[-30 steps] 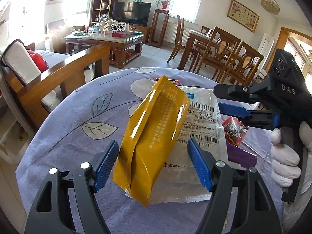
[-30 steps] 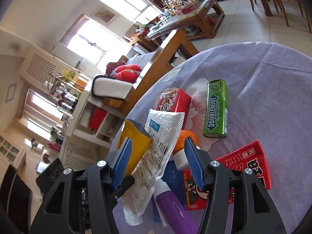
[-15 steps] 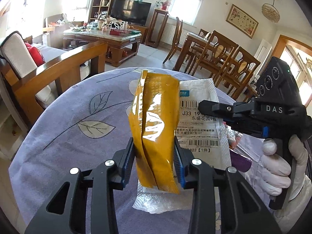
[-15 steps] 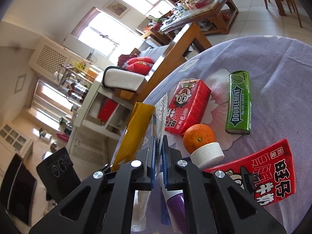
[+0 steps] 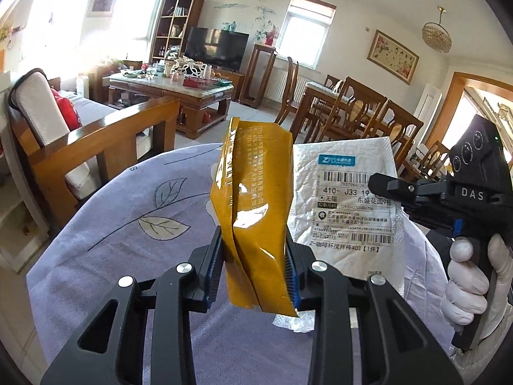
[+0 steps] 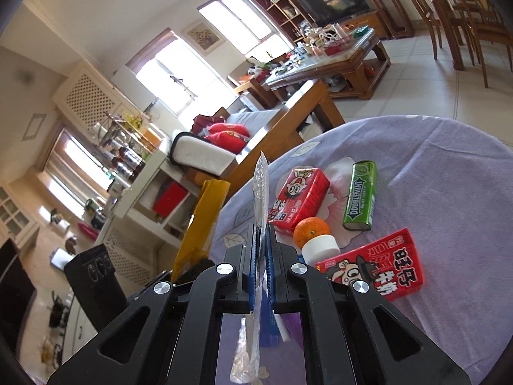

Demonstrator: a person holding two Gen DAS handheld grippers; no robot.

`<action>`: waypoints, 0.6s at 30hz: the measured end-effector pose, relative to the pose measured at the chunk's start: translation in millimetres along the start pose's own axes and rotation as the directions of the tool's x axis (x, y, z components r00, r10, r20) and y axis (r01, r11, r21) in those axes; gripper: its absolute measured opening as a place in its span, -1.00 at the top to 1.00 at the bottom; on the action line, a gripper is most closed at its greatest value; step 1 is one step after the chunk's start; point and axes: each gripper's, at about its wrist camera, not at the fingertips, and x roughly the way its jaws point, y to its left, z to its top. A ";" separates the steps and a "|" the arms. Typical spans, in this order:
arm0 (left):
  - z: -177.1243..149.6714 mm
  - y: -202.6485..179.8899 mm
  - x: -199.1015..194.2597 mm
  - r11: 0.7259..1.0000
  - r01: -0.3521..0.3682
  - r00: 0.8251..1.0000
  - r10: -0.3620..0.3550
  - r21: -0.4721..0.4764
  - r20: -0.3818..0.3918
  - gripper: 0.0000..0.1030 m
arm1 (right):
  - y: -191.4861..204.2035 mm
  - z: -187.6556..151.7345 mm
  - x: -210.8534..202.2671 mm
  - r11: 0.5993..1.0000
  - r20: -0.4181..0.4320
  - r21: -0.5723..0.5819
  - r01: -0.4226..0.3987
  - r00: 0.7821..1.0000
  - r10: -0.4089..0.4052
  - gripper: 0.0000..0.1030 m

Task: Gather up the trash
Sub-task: 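Grasp the yellow snack bag with left tool while right tool grasps clear plastic wrap, then carry both items to the bin and open both tools to drop them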

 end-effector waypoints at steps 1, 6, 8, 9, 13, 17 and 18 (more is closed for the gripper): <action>0.0 -2.1 -3.0 1.000 0.002 1.000 -0.002 -0.004 0.012 0.36 | -2.1 -1.6 -7.7 1.000 0.010 0.000 0.000 1.000 0.000 0.88; -1.3 -27.5 -16.9 1.000 0.017 0.998 -0.018 0.020 0.053 0.36 | -14.8 -9.2 -49.2 1.000 0.063 0.015 -0.006 0.998 0.006 0.88; -0.6 -42.1 -20.9 0.999 0.030 0.998 -0.032 0.039 0.061 0.36 | -23.9 -11.7 -69.6 1.000 0.093 0.026 -0.007 0.996 0.004 0.88; -0.7 -48.8 -22.4 0.998 0.037 0.997 -0.040 0.049 0.064 0.36 | -27.4 -12.7 -79.1 0.999 0.108 0.037 -0.011 0.994 0.007 0.88; -1.2 -80.3 -25.1 0.993 0.070 0.994 -0.077 0.093 0.074 0.36 | -49.4 -17.4 -124.3 0.997 0.175 0.071 -0.012 0.984 -0.001 0.88; -1.4 -115.7 -22.9 0.984 0.117 0.989 -0.128 0.132 0.077 0.36 | -71.1 -26.7 -168.0 0.995 0.244 0.088 0.052 0.967 -0.072 0.88; -2.2 -124.9 -21.5 0.981 0.130 0.987 -0.142 0.144 0.077 0.36 | -78.1 -29.1 -180.9 0.993 0.263 0.097 0.068 0.960 -0.092 0.88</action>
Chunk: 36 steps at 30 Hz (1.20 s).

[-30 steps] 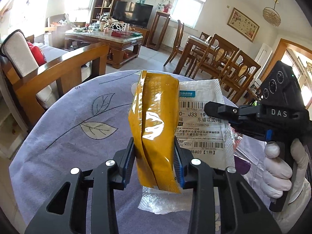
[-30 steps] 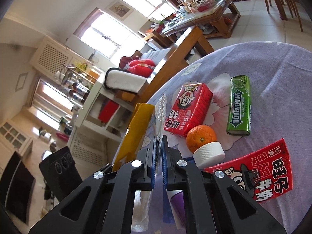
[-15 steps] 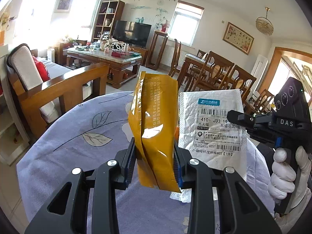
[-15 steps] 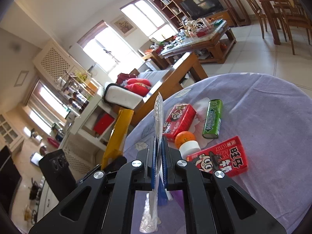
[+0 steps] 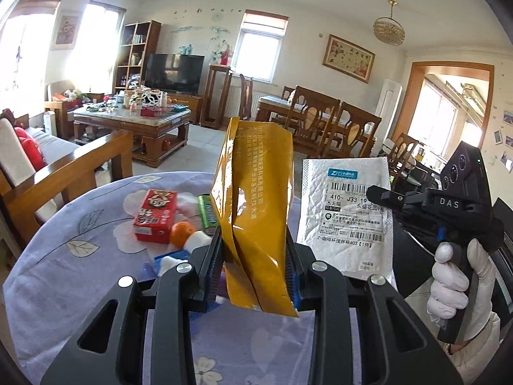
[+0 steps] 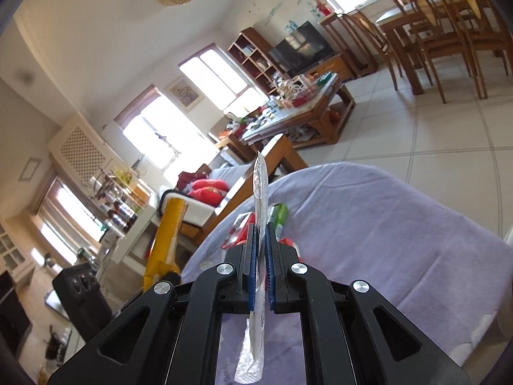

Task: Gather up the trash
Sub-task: 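Carry both items to the bin and open both tools to drop them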

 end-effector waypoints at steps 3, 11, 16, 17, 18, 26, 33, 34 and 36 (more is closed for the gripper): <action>3.8 -30.3 12.0 0.998 0.048 0.999 -0.048 0.040 -0.005 0.36 | -26.2 6.4 -40.5 0.999 0.071 0.019 0.049 0.996 -0.050 0.88; 8.0 -124.8 65.2 0.967 0.223 0.974 -0.215 0.125 -0.073 0.36 | -108.0 17.9 -169.8 0.967 0.288 0.130 0.217 0.925 -0.247 0.88; 2.1 -189.0 103.0 0.924 0.334 0.940 -0.312 0.184 -0.140 0.36 | -164.6 16.3 -239.7 0.932 0.366 0.233 0.278 0.863 -0.349 0.88; 0.1 -200.0 109.9 0.916 0.355 0.932 -0.330 0.188 -0.151 0.36 | -173.7 13.9 -251.4 0.922 0.376 0.248 0.296 0.848 -0.374 0.88; -2.1 -208.9 116.7 0.909 0.372 0.924 -0.345 0.188 -0.163 0.36 | -182.6 11.6 -262.8 0.912 0.386 0.263 0.315 0.832 -0.399 0.88; -18.5 -288.9 170.5 0.844 0.501 0.854 -0.447 0.191 -0.265 0.36 | -247.5 -3.7 -332.2 0.831 0.432 0.387 0.400 0.717 -0.546 0.87; -31.3 -337.9 218.0 0.810 0.551 0.812 -0.465 0.201 -0.353 0.36 | -272.5 -17.0 -353.1 0.744 0.430 0.466 0.478 0.613 -0.663 0.87; -33.0 -343.5 222.7 0.808 0.554 0.808 -0.464 0.200 -0.362 0.36 | -278.3 -18.9 -355.8 0.731 0.423 0.478 0.487 0.602 -0.677 0.87; -38.9 -350.1 232.6 0.805 0.559 0.800 -0.462 0.196 -0.383 0.35 | -285.1 -22.0 -354.7 0.708 0.405 0.501 0.498 0.588 -0.700 0.87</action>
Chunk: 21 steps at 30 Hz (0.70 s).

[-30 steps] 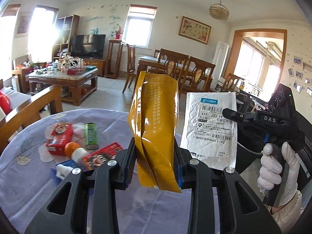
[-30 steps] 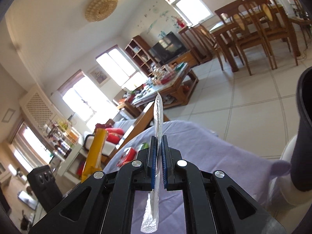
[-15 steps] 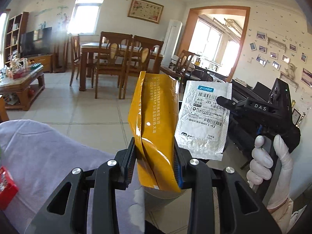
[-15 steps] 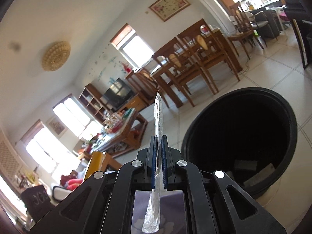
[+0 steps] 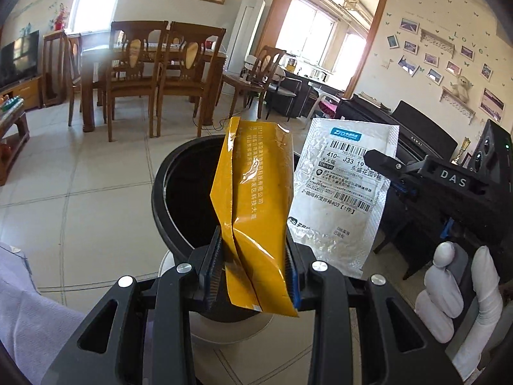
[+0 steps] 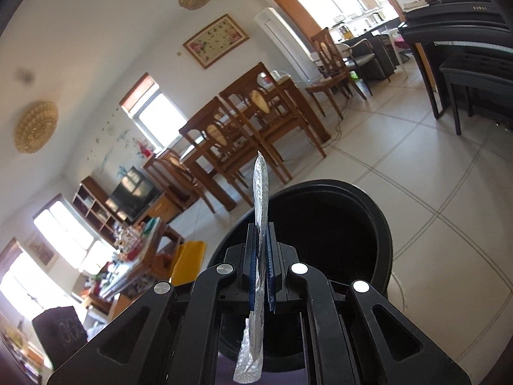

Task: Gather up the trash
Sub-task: 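Carry both items to the bin and open both tools to drop them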

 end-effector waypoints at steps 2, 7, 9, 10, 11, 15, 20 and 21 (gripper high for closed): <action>0.3 0.3 10.3 1.000 -0.005 1.000 0.005 -0.001 -0.021 0.35 | -10.7 -1.5 6.1 0.999 -0.010 0.030 0.026 1.000 -0.026 0.87; -1.2 4.7 26.2 1.000 -0.024 0.997 0.023 -0.018 -0.067 0.31 | -28.2 -9.6 23.8 0.992 -0.056 0.114 0.051 0.997 -0.045 0.87; -1.8 1.8 30.1 0.999 -0.030 0.997 0.029 -0.015 -0.072 0.30 | -30.7 -8.5 33.8 0.990 -0.070 0.130 0.054 0.997 -0.045 0.82; -1.5 1.2 31.5 0.999 -0.032 0.997 0.031 -0.013 -0.075 0.30 | -32.1 -6.2 37.4 0.989 -0.075 0.141 0.053 0.996 -0.043 0.72; -2.8 1.3 31.3 0.999 -0.032 0.996 0.031 -0.011 -0.079 0.30 | -33.1 -7.9 36.3 0.987 -0.077 0.153 0.052 0.996 -0.040 0.62; -0.3 -2.6 31.3 0.999 -0.043 0.996 0.043 -0.008 -0.082 0.30 | -29.3 -10.8 32.2 0.983 -0.061 0.178 0.051 0.997 -0.040 0.07; 2.0 -4.6 25.7 0.999 -0.044 0.996 0.044 0.002 -0.076 0.22 | -23.8 -14.2 28.4 0.986 -0.051 0.160 0.038 0.998 -0.030 0.07; 3.0 -5.5 24.3 0.999 -0.048 0.996 0.048 0.007 -0.073 0.09 | -24.0 -11.9 27.1 0.986 -0.052 0.160 0.034 0.998 -0.026 0.07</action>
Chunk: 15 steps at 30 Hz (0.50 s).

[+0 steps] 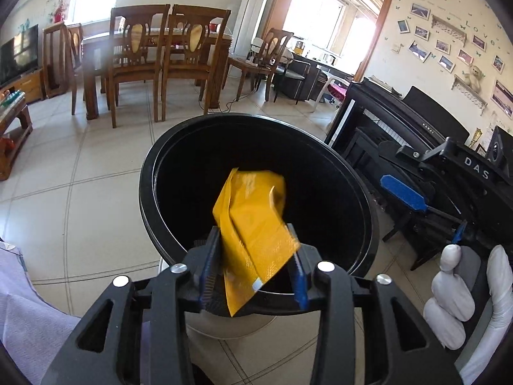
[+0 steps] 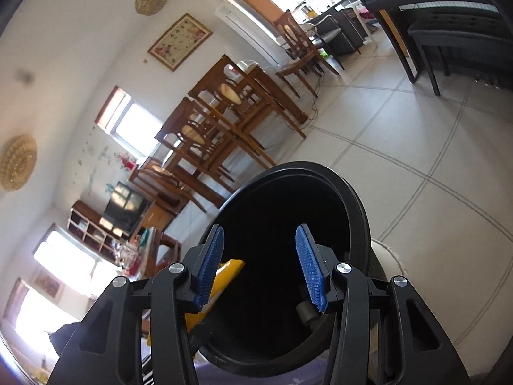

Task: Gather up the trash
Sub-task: 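Carry both items to the bin and open both tools to drop them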

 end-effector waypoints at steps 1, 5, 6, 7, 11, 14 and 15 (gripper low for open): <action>-0.1 -0.5 -2.6 1.000 -0.009 1.000 0.009 0.005 0.008 -0.06 | 0.5 -0.9 0.2 1.000 0.000 -0.001 -0.001 1.000 0.001 0.07; -0.2 -0.9 -7.8 1.000 -0.016 1.000 0.016 0.008 0.021 -0.14 | 6.8 -4.3 -6.2 1.000 0.009 -0.019 -0.006 1.000 0.007 0.07; -1.1 -0.1 -9.8 1.000 -0.015 1.000 0.015 0.008 0.022 -0.14 | 6.8 -4.2 -6.8 1.000 0.009 -0.025 -0.009 1.000 0.009 0.07; -1.4 0.4 -11.7 1.000 -0.015 1.000 0.015 0.008 0.023 -0.14 | 8.5 -6.2 -7.1 0.999 0.007 -0.033 -0.012 1.000 0.012 0.07; -8.4 4.5 -31.7 1.000 -0.029 0.999 0.028 0.006 0.040 -0.14 | 21.6 -15.7 -6.1 0.996 -0.013 -0.081 -0.033 0.999 0.032 0.07; -18.0 13.7 -51.9 0.999 -0.045 0.998 0.045 -0.007 0.054 -0.14 | 38.0 -24.5 -4.7 0.991 -0.033 -0.123 -0.054 0.998 0.050 -0.03; -20.6 14.9 -59.0 0.998 -0.055 0.997 0.056 -0.012 0.060 -0.14 | 44.7 -28.4 -5.7 0.989 -0.034 -0.138 -0.059 0.998 0.055 -0.13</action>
